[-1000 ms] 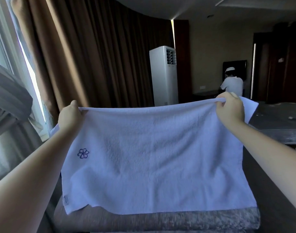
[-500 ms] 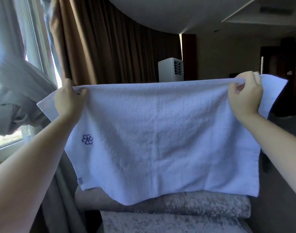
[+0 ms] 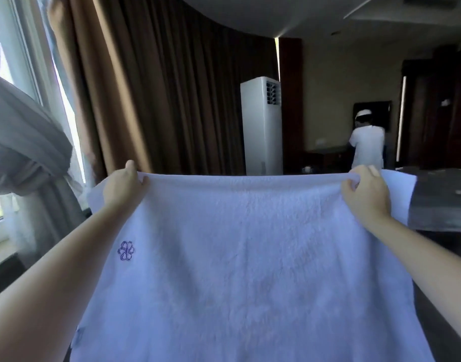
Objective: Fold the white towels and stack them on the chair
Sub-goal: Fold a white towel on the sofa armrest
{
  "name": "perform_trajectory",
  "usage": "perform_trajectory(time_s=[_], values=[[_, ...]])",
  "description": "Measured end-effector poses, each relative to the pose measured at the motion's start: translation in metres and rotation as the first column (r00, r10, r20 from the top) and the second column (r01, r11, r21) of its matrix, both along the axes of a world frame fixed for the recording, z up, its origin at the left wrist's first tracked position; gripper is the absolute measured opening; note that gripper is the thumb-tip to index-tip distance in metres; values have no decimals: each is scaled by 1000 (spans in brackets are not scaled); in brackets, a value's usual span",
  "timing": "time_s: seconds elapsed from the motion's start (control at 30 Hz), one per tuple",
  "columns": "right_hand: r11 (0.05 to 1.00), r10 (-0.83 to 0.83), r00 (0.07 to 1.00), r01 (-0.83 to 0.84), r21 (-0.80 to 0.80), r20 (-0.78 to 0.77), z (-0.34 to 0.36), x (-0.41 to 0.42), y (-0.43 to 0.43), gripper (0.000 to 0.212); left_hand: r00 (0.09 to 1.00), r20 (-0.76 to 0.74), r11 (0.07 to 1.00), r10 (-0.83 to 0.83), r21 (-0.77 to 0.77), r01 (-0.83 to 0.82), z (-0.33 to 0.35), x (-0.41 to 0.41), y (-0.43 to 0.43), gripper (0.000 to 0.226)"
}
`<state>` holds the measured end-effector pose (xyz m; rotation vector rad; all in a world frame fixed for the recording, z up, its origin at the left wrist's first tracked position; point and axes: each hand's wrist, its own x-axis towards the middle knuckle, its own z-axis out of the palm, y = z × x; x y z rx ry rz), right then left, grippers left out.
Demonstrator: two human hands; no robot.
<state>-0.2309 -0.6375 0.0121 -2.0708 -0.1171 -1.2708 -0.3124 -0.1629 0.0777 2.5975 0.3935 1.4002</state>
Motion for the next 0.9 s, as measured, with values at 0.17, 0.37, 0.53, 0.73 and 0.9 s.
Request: perform_trajectory(time_s=[0.17,0.37,0.53,0.73,0.9], values=[[999,14,959,-24,-35,-284,-72,57,-2,13,943,-333,996,16,-79,-45,-56,71,0,14],[998,24,928,-42,-38,-373,-126,105,8,16,844,-537,991,2,-109,-72,-126,118,5,20],[995,93,900,-100,6,-426,-154,116,7,21,747,-665,989,5,-105,-101,-169,122,3,78],[975,192,935,-217,-52,-298,-176,67,2,17,906,-373,978,-203,-37,204,-205,94,-37,33],[967,199,964,-223,-123,-179,-209,-18,7,15,785,-266,801,-559,72,595,-234,31,-123,25]])
